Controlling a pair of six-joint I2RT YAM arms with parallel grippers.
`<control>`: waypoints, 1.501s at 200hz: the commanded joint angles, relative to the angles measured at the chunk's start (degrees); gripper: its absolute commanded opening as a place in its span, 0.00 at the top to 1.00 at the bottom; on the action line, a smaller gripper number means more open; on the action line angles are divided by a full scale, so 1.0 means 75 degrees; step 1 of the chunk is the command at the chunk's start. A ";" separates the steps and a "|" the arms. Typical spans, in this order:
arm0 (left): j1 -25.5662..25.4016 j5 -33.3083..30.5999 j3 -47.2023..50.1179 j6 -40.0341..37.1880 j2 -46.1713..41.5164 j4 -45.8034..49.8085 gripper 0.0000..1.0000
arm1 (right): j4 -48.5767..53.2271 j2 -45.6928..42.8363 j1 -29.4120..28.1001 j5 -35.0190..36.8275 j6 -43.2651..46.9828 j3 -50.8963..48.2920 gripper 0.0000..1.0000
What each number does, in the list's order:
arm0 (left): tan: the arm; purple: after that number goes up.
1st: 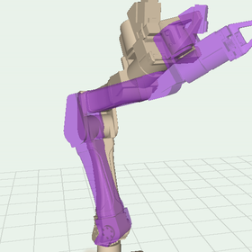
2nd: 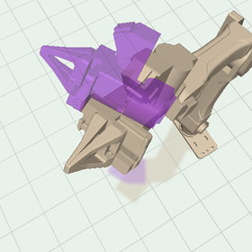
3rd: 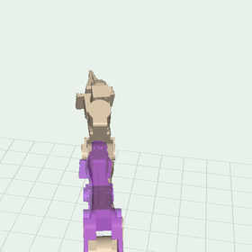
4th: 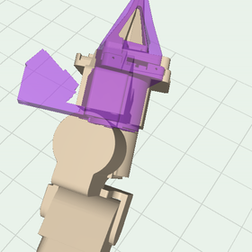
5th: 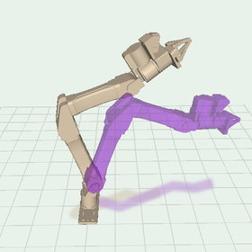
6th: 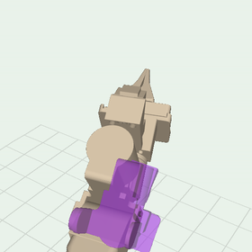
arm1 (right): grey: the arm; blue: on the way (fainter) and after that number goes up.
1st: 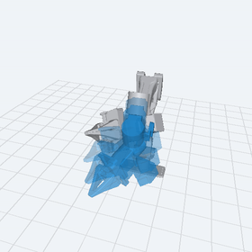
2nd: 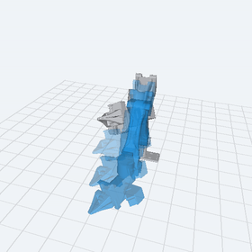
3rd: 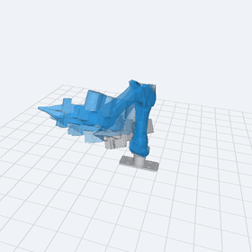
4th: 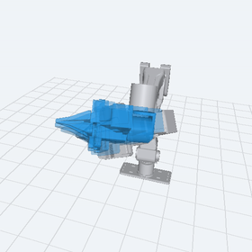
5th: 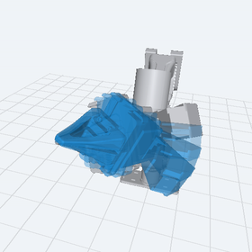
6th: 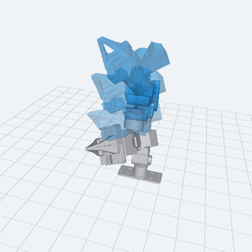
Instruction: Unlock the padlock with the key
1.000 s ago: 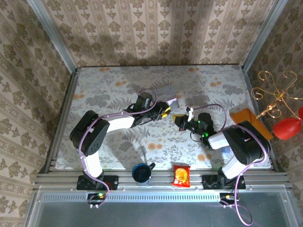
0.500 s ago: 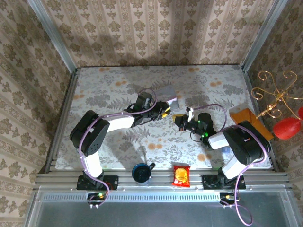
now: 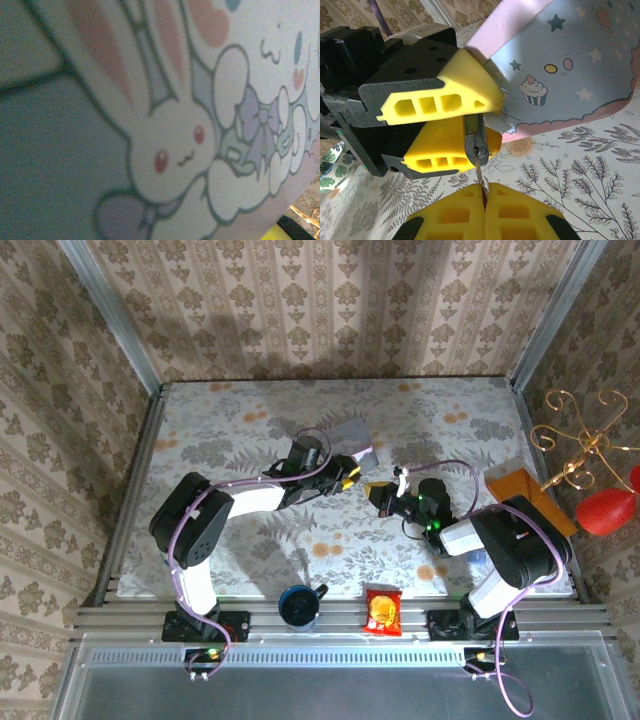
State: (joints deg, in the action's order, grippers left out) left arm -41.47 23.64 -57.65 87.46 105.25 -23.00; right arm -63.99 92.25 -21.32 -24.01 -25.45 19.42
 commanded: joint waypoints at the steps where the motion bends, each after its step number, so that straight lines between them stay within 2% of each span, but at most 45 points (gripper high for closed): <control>1: -0.0016 0.0358 -0.0293 0.0198 0.0146 -0.0261 1.00 | 0.0053 0.0009 -0.0063 0.0008 0.0050 0.0250 1.00; 37: -0.0045 0.0362 -0.0318 0.0143 0.0170 -0.0251 1.00 | 0.1249 0.0107 -0.0087 0.0190 -0.0037 0.0802 1.00; 94: -0.0059 0.0372 -0.0327 0.0112 0.0170 -0.0205 1.00 | 0.1418 0.0002 -0.0087 0.0283 -0.0583 0.0973 1.00; 130: -0.0088 0.0421 -0.0399 0.0057 0.0227 -0.0120 1.00 | 0.2474 -0.0128 -0.0087 0.0060 -0.0841 0.1555 1.00; 169: -0.0128 0.0480 -0.0431 0.0051 0.0339 -0.0109 1.00 | 0.2762 -0.0254 -0.0090 -0.0367 -0.1052 0.1846 1.00; 222: -0.0204 0.0568 -0.0595 0.0023 0.0427 -0.0126 1.00 | 0.3710 -0.0895 -0.0371 0.0168 -0.0327 0.1931 1.00; 262: -0.0235 0.0710 -0.0627 0.0040 0.0486 -0.0272 1.00 | 0.3511 -0.0748 -0.0380 -0.0786 -0.0263 0.2199 1.00; 300: -0.0224 0.1036 -0.0563 0.0221 0.0556 -0.0679 1.00 | 0.2678 -0.0210 -0.0186 -0.1685 -0.0613 0.2448 1.00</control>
State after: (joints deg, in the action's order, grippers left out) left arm -40.64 23.09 -60.23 87.46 107.85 -22.76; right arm -34.44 88.66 -21.54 -24.71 -28.51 32.97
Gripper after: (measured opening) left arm 0.304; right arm 0.064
